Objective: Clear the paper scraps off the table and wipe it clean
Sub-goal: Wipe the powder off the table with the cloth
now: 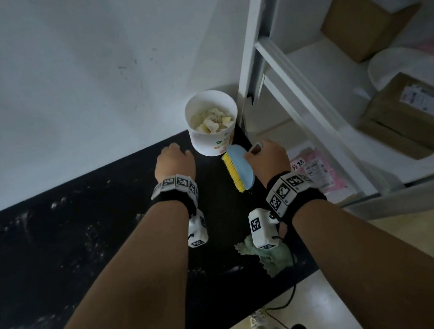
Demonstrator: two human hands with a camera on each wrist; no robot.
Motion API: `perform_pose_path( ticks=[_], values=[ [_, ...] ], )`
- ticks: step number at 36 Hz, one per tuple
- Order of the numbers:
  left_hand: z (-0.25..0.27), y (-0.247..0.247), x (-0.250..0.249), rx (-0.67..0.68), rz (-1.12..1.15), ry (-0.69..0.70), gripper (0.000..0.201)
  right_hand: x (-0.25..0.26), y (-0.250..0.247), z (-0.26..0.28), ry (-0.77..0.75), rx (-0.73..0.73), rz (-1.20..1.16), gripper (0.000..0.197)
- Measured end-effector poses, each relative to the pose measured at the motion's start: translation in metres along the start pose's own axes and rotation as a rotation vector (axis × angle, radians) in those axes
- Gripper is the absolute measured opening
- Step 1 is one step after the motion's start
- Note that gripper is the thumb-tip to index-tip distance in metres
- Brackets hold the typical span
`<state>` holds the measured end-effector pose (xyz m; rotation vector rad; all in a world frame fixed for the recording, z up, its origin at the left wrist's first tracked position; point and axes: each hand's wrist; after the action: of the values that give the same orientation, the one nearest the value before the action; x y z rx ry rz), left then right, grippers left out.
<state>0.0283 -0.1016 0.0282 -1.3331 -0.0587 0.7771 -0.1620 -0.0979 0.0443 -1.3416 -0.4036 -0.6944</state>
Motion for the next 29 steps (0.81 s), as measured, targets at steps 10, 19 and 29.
perform_pose_path(
  ticks=[10, 19, 29],
  values=[
    [0.030, 0.025, 0.038, -0.041, -0.261, 0.098, 0.058, -0.008, 0.022, -0.003, 0.051, 0.131, -0.125, 0.015],
    [0.037, 0.039, 0.056, 0.011, -0.315, 0.083, 0.062, -0.026, 0.028, -0.023, 0.149, 0.072, 0.010, 0.045],
    [0.043, 0.044, 0.057, 0.029, -0.315, 0.077, 0.062, -0.043, 0.037, -0.020, 0.094, 0.040, 0.196, 0.040]
  ],
)
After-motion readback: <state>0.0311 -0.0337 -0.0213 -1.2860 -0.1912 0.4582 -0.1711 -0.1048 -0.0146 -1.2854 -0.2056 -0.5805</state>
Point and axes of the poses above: each hand's wrist, its own z-axis away from the middle knuckle, its own y-axis out of the palm, x = y × z, and after that the axes turned 3 degrees about -y, right-handed
